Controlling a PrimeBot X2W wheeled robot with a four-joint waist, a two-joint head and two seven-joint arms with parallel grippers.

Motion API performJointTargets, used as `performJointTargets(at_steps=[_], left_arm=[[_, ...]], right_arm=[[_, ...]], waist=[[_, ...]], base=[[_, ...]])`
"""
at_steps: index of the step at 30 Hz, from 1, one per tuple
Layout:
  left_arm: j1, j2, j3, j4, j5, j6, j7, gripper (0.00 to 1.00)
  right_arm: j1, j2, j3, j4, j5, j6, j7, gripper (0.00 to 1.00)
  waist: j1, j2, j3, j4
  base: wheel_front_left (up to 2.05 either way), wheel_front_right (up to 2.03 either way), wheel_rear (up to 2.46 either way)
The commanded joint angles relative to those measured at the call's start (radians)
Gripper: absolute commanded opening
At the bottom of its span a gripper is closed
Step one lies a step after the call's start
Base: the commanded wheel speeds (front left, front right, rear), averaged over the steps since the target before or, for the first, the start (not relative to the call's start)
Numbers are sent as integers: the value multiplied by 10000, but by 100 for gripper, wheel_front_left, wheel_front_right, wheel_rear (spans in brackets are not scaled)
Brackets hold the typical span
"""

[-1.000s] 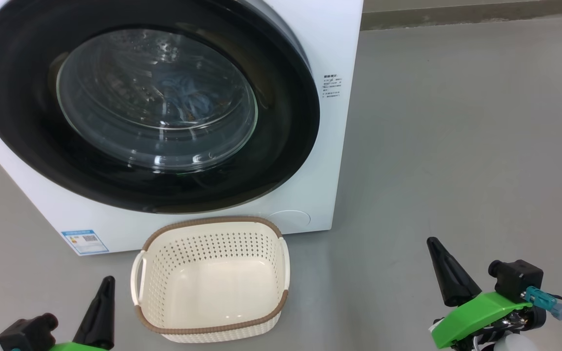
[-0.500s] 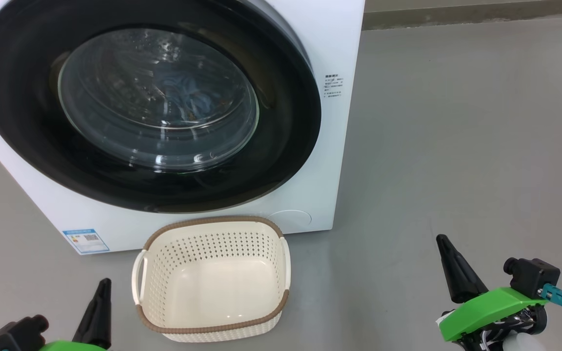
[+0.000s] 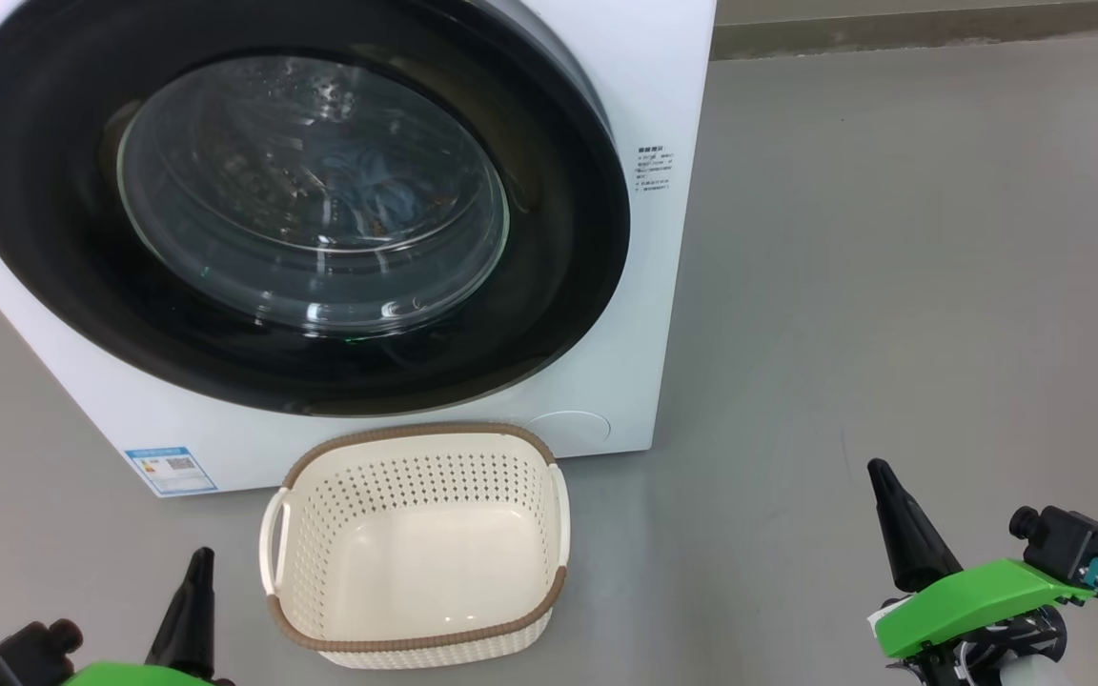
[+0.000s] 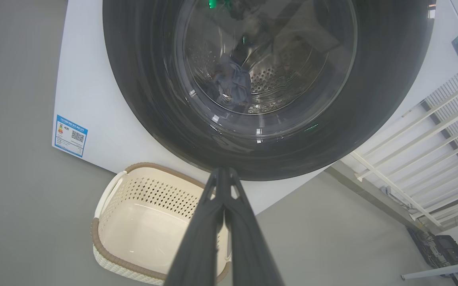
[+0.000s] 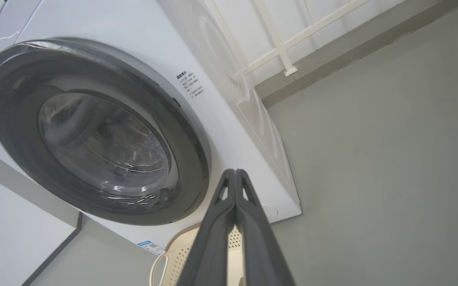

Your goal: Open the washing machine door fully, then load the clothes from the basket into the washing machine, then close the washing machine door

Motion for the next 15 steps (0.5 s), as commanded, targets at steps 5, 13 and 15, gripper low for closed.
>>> performJointTargets(at_steps=[5,13,15], left_arm=[[-435,52,345,-163,-522,-10,167,0],[-478,-68,514,-131,-1173,-12,401,0],[-489,-98,557,-124,-1336,-12,459,0]], right_arm=[[-126,31,-111,-328,719,-7,184,0],[-76,93,-261,-388,1528,-8,421,0],[-64,109,-299,-403,1730,-8,481,0]], waist=[[-1,0,-6,13],[-1,0,-15,33],[-1,0,-17,38]], base=[[0,0,0],[0,0,0],[0,0,0]])
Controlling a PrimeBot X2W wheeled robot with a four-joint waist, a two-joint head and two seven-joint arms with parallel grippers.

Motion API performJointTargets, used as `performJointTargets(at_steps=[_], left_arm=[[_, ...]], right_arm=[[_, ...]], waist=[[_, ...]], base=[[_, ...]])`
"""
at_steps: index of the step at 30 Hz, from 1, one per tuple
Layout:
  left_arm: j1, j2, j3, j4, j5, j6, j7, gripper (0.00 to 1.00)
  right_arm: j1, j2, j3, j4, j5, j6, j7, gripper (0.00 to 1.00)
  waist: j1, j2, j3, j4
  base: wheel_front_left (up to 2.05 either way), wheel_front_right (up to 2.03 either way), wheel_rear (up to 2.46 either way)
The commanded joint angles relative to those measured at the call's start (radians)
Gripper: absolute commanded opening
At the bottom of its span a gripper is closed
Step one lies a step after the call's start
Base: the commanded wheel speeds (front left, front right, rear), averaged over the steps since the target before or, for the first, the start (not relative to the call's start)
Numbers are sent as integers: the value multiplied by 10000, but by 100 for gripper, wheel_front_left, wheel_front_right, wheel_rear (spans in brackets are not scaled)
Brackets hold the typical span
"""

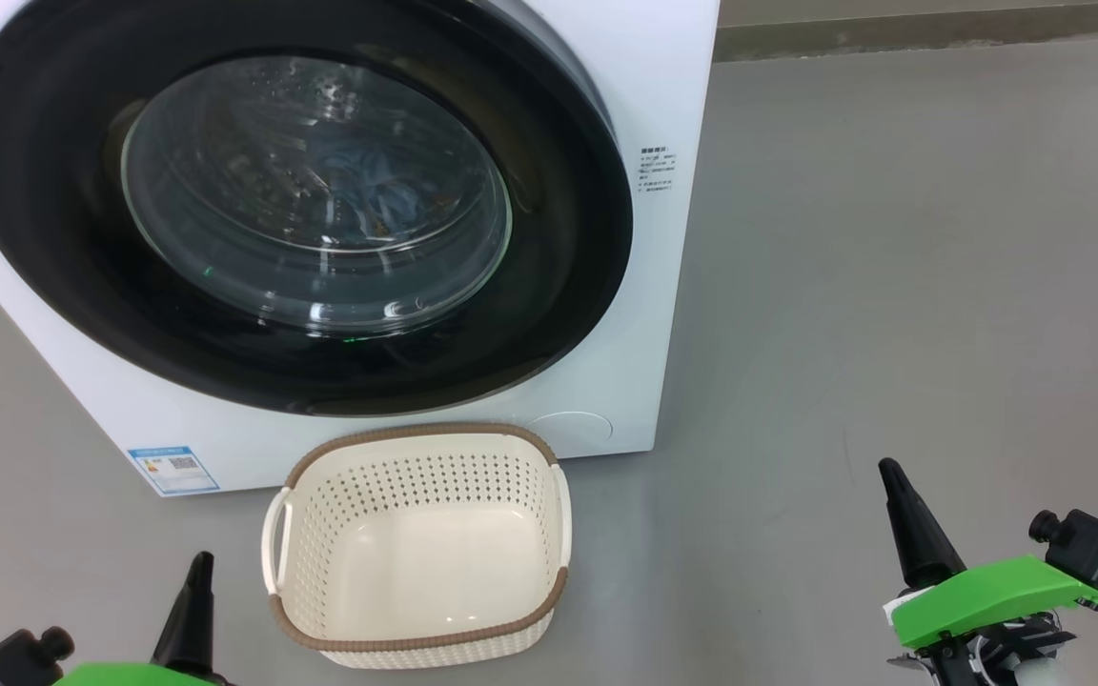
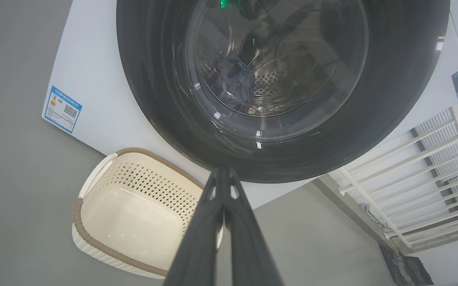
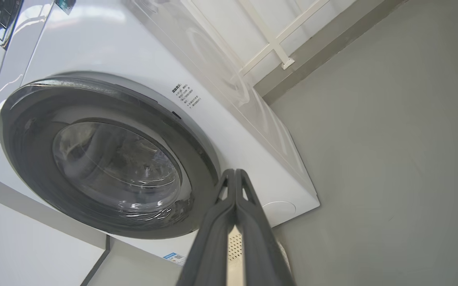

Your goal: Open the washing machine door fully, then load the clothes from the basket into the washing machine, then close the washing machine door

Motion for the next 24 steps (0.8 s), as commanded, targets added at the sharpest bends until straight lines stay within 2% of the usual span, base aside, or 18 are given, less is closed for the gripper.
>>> performJointTargets(at_steps=[1,24], left_arm=[[-486,115,283,-168,-209,-13,63,0],[-606,-218,756,-81,-1995,-18,712,0]], right_arm=[[-99,-41,-3,-315,304,-4,64,0],[39,132,-419,-481,2527,-8,717,0]], waist=[[-1,-1,-2,4],[-1,-1,-26,58]], base=[[0,0,0],[0,0,0]])
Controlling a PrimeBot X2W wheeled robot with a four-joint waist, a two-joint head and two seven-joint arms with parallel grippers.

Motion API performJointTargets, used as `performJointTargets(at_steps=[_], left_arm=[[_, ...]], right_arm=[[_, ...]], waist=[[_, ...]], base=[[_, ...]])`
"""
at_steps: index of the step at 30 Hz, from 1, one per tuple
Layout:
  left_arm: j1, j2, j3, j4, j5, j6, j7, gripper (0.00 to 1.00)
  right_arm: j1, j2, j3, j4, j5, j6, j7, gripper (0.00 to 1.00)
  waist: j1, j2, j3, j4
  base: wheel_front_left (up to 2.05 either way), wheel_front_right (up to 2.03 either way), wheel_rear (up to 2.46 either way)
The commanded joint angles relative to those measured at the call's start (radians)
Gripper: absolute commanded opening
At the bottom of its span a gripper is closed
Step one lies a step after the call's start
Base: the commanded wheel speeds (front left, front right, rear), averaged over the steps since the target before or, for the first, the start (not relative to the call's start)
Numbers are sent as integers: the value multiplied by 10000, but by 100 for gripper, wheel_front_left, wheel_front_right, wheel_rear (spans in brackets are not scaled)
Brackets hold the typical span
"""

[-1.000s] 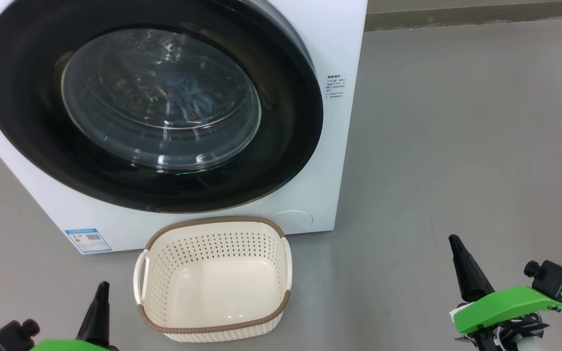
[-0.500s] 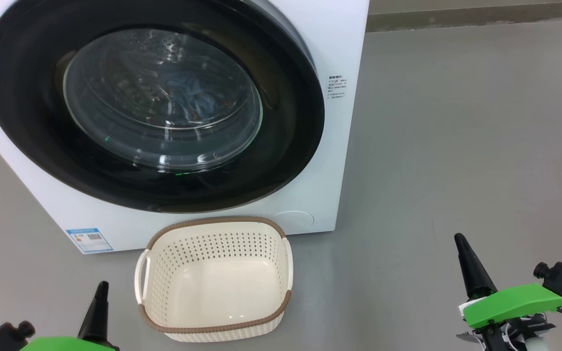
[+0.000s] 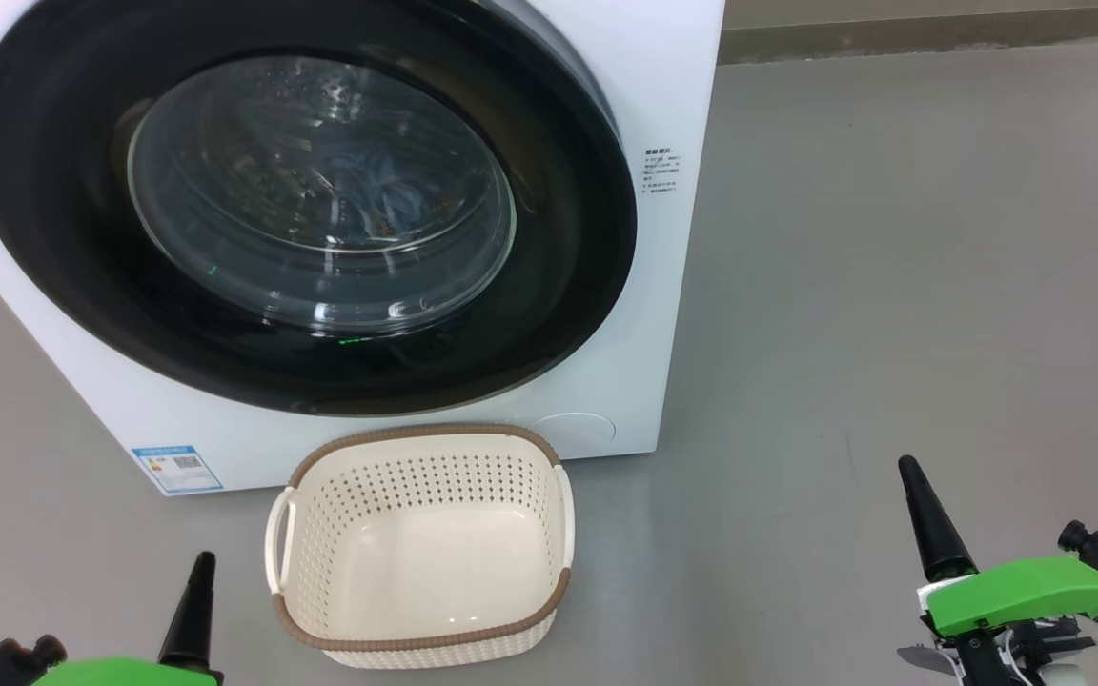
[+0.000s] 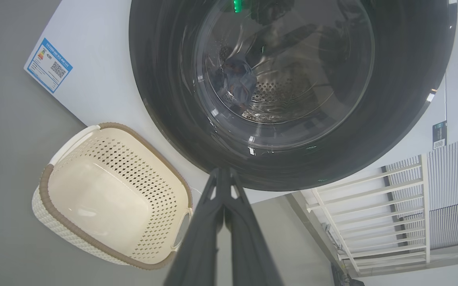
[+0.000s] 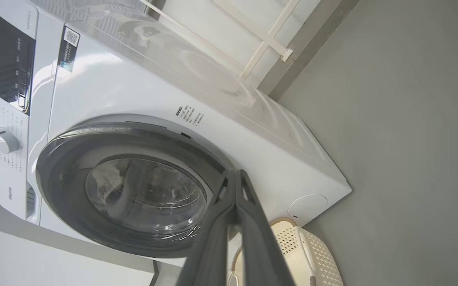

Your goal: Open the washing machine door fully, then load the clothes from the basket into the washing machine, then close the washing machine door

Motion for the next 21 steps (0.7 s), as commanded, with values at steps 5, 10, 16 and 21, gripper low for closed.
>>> performJointTargets(at_steps=[5,10,16,21], left_arm=[[-535,47,411,-154,-557,-19,230,0],[-562,-29,519,-134,-959,-20,377,0],[-595,-121,650,-110,-1448,-21,556,0],[-622,-198,758,-90,-1852,-23,705,0]], right_arm=[[29,33,-49,-351,749,-7,201,0],[60,73,-143,-389,1251,-7,349,0],[97,120,-257,-434,1860,-8,529,0],[129,160,-352,-472,2364,-9,677,0]], waist=[[-1,0,-6,14],[-1,0,-12,27],[-1,0,-18,41],[-1,0,-24,54]], base=[[0,0,0],[0,0,0],[0,0,0],[0,0,0]])
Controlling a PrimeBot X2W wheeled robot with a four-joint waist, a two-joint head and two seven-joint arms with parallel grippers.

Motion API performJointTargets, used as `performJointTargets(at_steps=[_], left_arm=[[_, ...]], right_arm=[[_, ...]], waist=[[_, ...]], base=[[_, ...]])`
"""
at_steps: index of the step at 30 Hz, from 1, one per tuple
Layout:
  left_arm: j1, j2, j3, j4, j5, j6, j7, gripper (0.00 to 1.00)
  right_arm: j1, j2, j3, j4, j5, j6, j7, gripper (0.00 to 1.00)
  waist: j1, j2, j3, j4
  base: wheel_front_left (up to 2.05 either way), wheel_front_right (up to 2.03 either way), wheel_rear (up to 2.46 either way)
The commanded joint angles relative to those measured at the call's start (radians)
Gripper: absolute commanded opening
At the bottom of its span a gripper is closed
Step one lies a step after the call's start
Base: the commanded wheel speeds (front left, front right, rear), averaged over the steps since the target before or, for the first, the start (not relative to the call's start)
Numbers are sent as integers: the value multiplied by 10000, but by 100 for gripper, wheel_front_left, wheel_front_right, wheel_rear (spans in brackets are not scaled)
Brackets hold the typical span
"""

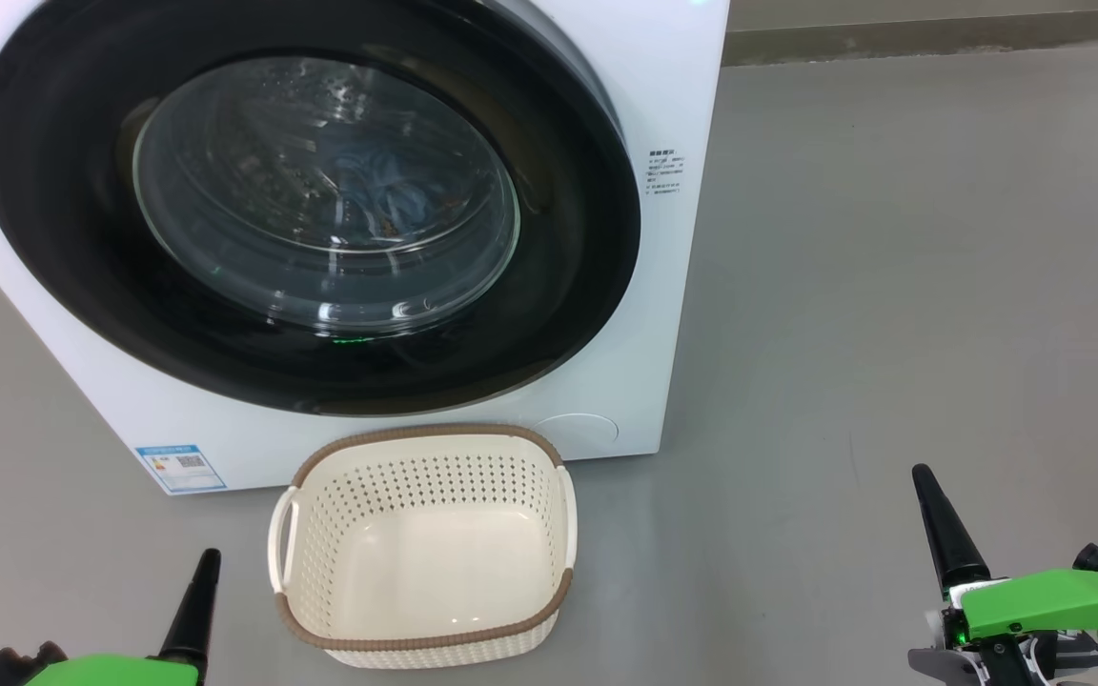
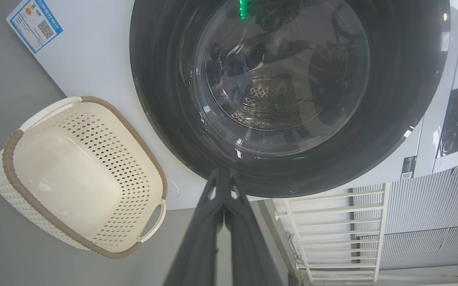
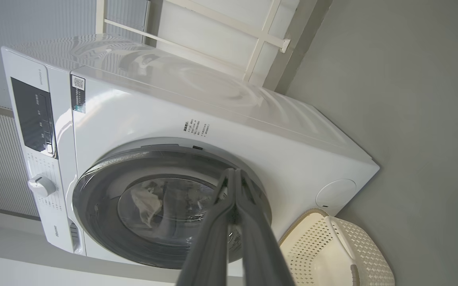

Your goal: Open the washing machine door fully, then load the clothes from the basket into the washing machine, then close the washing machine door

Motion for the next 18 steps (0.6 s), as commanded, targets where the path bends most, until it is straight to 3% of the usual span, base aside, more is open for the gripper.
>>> performJointTargets(at_steps=[1,18], left_arm=[[-496,100,379,-182,-325,-23,127,0],[-589,-161,749,-115,-1698,-27,631,0]], right_arm=[[-64,-22,97,-332,341,-5,105,0],[42,112,-225,-460,2054,-8,610,0]], waist=[[-1,0,-2,5],[-1,0,-21,47]], base=[[0,0,0],[0,0,0]])
